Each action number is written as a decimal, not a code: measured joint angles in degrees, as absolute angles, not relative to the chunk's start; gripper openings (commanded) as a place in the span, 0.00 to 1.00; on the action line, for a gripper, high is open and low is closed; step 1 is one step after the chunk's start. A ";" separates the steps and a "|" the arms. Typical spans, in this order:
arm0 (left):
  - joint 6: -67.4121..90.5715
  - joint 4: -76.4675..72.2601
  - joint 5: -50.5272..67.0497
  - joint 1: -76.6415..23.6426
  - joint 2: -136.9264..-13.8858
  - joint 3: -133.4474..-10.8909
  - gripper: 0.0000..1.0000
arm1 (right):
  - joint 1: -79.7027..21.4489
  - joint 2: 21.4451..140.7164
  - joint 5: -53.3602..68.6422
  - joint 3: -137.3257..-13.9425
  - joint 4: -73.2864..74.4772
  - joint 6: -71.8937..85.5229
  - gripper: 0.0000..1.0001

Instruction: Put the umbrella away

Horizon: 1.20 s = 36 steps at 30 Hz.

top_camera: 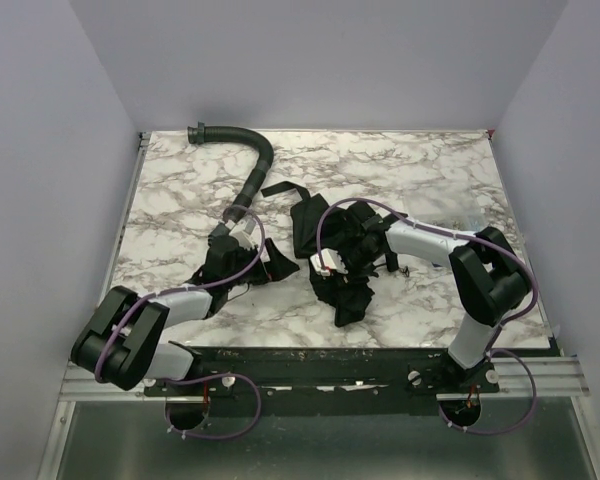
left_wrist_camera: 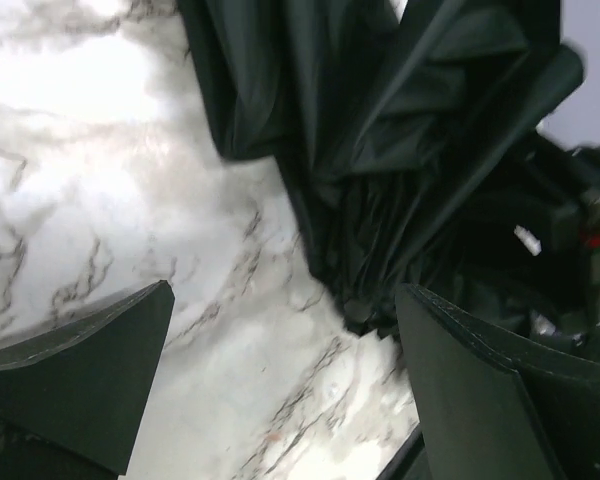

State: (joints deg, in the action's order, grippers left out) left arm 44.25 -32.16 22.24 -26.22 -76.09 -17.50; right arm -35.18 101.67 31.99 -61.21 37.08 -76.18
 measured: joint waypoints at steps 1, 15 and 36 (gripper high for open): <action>45.21 -31.88 22.61 -25.28 -76.73 -18.59 0.97 | -35.18 101.67 32.01 -61.23 37.08 -76.18 0.37; 47.81 -15.55 18.41 -24.34 -93.51 -45.89 0.54 | -35.16 101.78 32.47 -61.39 37.26 -76.20 0.37; 46.65 -9.54 25.74 -31.51 -104.44 -49.71 0.01 | -35.59 88.60 32.29 -54.89 34.00 -68.29 0.83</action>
State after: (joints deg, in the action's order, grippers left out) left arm 46.65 -9.54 25.74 -31.51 -104.44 -49.71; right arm -35.59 88.60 32.29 -54.89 34.00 -68.29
